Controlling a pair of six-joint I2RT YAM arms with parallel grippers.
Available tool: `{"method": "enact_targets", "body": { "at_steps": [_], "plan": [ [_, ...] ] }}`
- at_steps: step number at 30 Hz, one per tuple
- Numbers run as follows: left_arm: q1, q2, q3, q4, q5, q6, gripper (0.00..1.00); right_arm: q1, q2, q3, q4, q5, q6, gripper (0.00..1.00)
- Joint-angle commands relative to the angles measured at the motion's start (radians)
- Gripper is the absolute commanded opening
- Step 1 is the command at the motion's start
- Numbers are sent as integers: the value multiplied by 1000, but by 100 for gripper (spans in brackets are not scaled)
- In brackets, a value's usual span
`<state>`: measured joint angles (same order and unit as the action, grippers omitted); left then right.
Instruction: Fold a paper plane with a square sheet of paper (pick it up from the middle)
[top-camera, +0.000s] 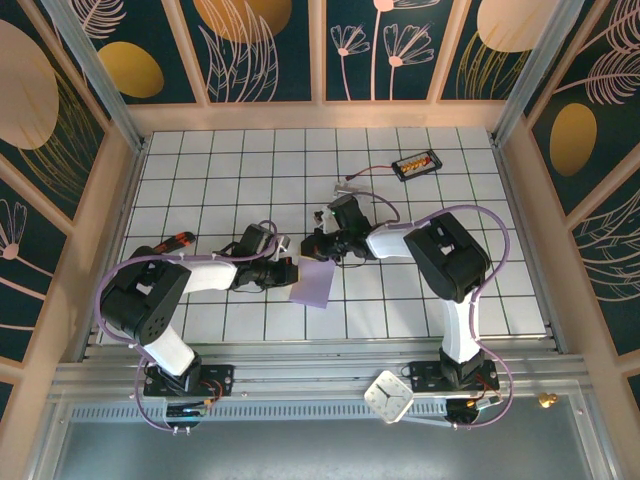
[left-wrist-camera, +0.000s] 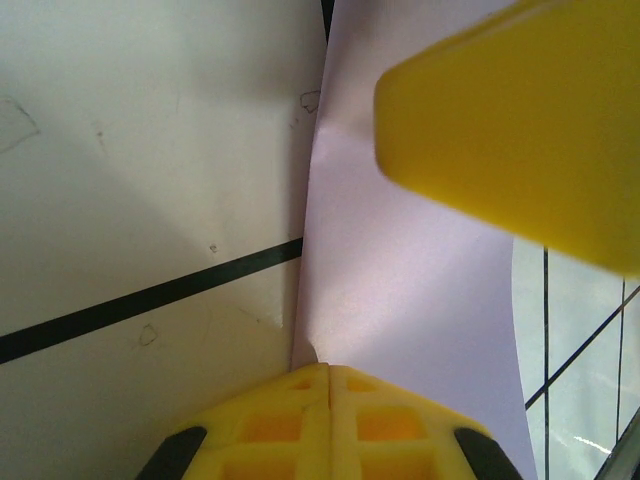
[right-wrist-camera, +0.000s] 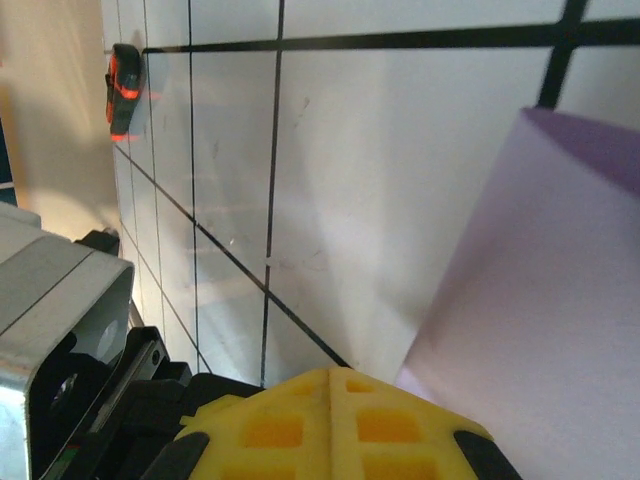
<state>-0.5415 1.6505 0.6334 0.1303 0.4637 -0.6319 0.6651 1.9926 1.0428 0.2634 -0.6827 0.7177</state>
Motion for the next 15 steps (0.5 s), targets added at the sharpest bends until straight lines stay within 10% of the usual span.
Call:
{"method": "enact_targets", "body": {
  "at_steps": [1,15],
  "plan": [
    [4,15,-33,-113,-35,23,0,16,26,31,19,-14,19,5],
    [3,35,-49,-187,-70,94,0,-44,136,141,-156,129,-65,0]
  ]
}}
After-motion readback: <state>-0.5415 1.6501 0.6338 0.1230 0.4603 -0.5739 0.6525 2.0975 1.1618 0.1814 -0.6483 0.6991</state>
